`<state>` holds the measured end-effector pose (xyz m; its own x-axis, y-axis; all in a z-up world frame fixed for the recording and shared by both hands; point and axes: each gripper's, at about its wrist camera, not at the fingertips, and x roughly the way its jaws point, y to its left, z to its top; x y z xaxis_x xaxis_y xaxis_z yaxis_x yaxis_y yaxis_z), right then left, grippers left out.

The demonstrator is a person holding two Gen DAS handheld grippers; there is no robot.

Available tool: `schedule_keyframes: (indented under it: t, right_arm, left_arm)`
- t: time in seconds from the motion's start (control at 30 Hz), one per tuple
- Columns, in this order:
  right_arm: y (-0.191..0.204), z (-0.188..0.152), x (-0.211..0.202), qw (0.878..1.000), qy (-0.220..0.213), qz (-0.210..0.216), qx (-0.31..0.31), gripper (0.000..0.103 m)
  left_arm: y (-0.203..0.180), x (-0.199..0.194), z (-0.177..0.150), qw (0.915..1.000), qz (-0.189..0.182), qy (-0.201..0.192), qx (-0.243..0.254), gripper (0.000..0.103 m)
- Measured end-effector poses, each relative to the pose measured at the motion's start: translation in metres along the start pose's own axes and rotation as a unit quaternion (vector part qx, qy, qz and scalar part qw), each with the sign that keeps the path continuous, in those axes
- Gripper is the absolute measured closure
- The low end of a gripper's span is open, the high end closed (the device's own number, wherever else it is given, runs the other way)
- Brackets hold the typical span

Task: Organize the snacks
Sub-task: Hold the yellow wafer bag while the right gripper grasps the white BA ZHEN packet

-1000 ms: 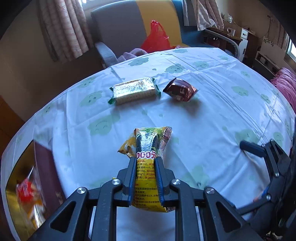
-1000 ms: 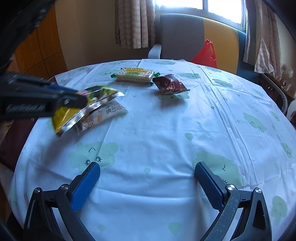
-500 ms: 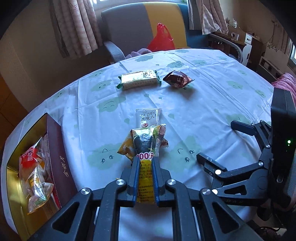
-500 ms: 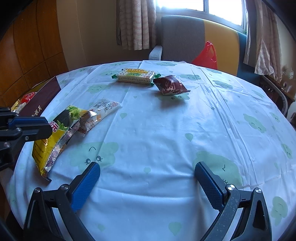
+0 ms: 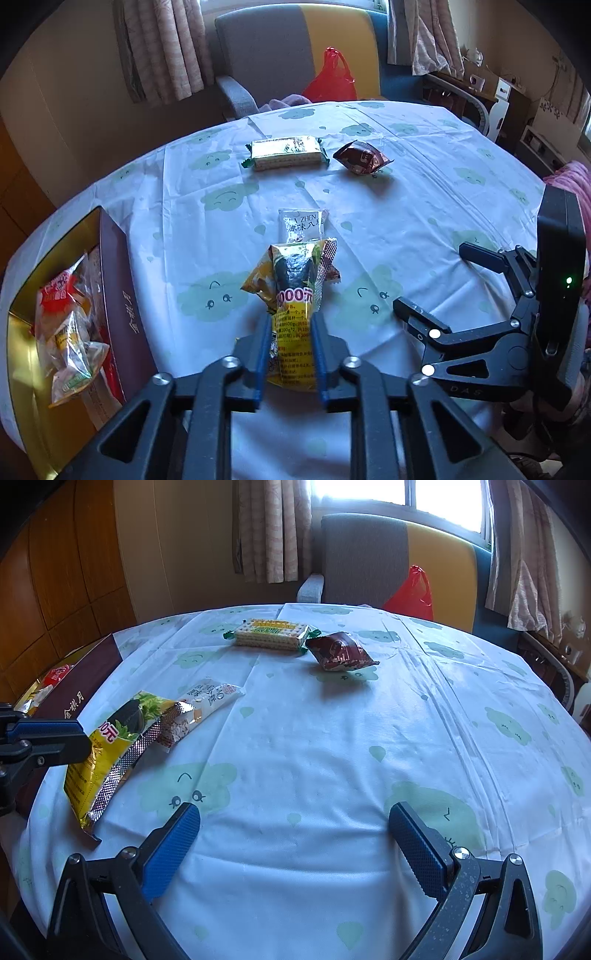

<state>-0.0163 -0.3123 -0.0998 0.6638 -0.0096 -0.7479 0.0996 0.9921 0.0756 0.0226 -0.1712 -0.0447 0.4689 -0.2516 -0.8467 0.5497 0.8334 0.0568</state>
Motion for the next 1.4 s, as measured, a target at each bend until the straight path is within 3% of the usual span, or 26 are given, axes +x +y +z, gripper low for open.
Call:
schedule_keyframes:
  t: [0.13,0.37,0.5,0.73,0.77,0.8,0.83,1.2,1.4]
  right_arm:
    - [0.000,0.000,0.000,1.000,-0.001,0.000,0.000,0.000]
    - [0.000,0.000,-0.001,1.000,-0.003,0.002,0.001,0.000]
    - [0.000,0.000,-0.001,1.000,-0.006,0.003,0.003,0.000]
    - [-0.001,-0.001,-0.002,1.000,-0.009,0.007,0.005,0.000]
    - [-0.001,-0.001,-0.002,1.000,-0.010,0.008,0.006,0.000]
    - [-0.002,-0.001,-0.002,1.000,-0.010,0.009,0.006,0.000]
    - [-0.002,-0.001,-0.003,1.000,-0.011,0.009,0.006,0.000]
    - [-0.001,-0.001,-0.002,1.000,-0.008,0.008,0.004,0.000]
    - [0.001,0.002,0.001,1.000,0.009,0.001,0.001,0.000]
  left_arm:
    - [0.005,-0.003,-0.003,0.9995,-0.026,0.005,-0.019,0.066]
    - [0.013,0.000,-0.004,0.9980,-0.052,0.008,-0.034,0.035]
    - [0.010,0.012,0.005,0.9981,-0.054,0.019,-0.023,0.030]
    - [0.007,0.042,0.019,0.9985,-0.033,0.043,-0.007,0.030]
    - [0.007,0.045,0.019,0.9983,-0.036,0.046,-0.008,0.037]
    - [0.007,0.049,0.019,0.9982,-0.034,0.049,-0.010,0.064]
    - [0.006,0.053,0.017,0.9981,-0.024,0.056,-0.010,0.069]
    - [-0.007,0.019,-0.037,0.9999,-0.007,0.007,0.007,0.073]
    - [-0.005,0.021,-0.043,0.9999,-0.006,-0.011,0.002,0.071]
